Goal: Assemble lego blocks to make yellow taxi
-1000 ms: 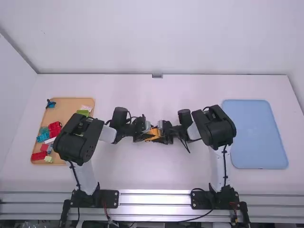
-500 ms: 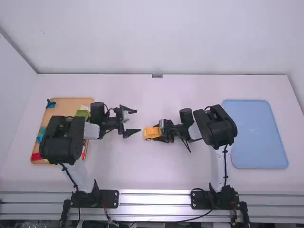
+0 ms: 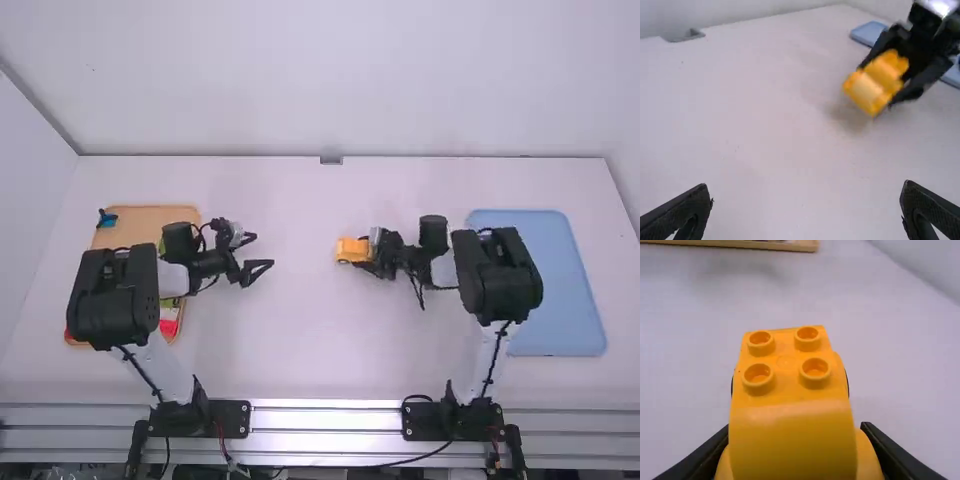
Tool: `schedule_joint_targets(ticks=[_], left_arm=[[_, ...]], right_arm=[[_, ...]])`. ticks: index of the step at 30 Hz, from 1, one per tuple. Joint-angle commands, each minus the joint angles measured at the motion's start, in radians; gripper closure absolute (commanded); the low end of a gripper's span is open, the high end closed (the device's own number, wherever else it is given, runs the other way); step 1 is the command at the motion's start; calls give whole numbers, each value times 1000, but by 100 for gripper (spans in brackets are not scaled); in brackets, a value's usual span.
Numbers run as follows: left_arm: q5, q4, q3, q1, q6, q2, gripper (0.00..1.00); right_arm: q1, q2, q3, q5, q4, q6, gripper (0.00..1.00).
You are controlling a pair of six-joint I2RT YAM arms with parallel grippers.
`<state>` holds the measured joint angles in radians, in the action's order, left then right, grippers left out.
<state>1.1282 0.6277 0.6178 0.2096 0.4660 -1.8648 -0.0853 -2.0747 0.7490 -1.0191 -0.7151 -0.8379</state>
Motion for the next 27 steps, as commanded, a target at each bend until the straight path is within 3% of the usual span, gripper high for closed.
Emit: schedule_joint_targets(ticks=[1,10,16,19,21,25,27], left_arm=[[-48,31,-35,0,-13,23,1],[-48,306,-135,-8,-14,23,1],[-49,422,-185,-5,-13,23,1],[-49,425,-187,-11,-26,23,1],[-49,423,-180,-11,-55,23,1],[-47,416,-163,-13,-93,23,1],[-48,409,-154,-13,-113,23,1]], right_arm=[[74,101,-42,106,-3,4,49],[388,380,-186,248,-3,3,51],[585,417,-206,340,24,4,55],[637,412,-206,368,54,6,55],[666,412,-206,409,64,58,49],[727,412,-192,532,66,257,48],[764,412,-172,578,76,388,42]])
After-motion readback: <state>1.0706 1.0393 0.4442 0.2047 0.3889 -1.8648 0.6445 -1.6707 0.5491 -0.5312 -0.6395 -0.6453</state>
